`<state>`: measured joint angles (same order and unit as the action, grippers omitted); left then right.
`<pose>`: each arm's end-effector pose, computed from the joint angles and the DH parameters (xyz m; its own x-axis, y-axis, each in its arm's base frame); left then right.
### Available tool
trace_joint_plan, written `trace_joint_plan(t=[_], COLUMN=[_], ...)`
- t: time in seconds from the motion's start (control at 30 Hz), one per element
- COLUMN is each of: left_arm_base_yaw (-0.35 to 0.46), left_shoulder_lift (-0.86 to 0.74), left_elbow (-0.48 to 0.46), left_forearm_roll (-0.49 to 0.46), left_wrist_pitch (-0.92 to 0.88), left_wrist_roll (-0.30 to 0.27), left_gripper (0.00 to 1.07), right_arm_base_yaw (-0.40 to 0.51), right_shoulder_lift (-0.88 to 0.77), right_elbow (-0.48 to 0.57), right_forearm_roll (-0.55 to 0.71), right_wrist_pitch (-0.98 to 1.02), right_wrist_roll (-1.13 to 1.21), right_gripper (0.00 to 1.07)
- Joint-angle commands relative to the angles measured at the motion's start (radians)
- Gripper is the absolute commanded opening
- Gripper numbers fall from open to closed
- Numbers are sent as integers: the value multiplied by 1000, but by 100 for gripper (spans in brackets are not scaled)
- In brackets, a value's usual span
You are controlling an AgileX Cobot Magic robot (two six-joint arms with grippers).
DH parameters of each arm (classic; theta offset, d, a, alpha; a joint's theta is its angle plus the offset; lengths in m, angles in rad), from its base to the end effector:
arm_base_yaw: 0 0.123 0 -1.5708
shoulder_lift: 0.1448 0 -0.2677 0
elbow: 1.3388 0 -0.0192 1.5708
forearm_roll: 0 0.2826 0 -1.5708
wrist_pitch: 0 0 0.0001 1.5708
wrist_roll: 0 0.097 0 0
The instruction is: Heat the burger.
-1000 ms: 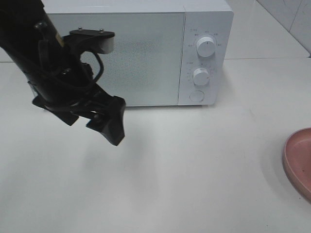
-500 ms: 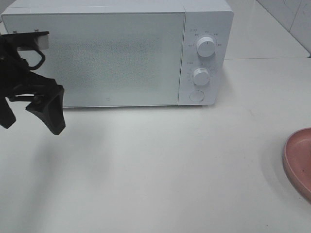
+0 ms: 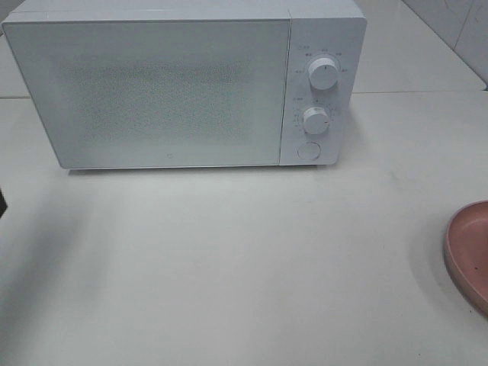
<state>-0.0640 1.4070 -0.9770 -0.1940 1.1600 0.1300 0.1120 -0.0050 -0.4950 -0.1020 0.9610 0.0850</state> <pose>0.2729 -0.0347 0.2185 -0.9899 0.1144 -0.0839 0.1275 0.9768 -0.1722 0.0502 -0.0025 0.2977 -0.3614 -0.0141 -0.9323 -0.0245 0.9997 -0.0056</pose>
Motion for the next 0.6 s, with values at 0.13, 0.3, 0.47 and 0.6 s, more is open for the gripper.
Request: trace_joint_plan(t=[0.13, 0.3, 0.47, 0.6], left_arm_base_yaw=[122, 128, 128, 128], left_shoulder_lift=[-189, -335, -518, -613], left_elbow=[108, 172, 280, 335], left_forearm_roll=[9, 10, 19, 19], left_wrist_pitch=[-55, -57, -92, -112], left_wrist_roll=[-24, -21, -21, -21], left_gripper=[98, 98, 98, 98], right_arm_base_yaw=[-5, -5, -5, -5], right_shoulder_lift=[-24, -24, -24, -24], right_elbow=[1, 1, 1, 1], right_forearm_roll=[2, 2, 2, 2], right_wrist_pitch=[0, 0, 0, 0], right_wrist_roll=[1, 1, 1, 1], right_gripper=[73, 73, 73, 73])
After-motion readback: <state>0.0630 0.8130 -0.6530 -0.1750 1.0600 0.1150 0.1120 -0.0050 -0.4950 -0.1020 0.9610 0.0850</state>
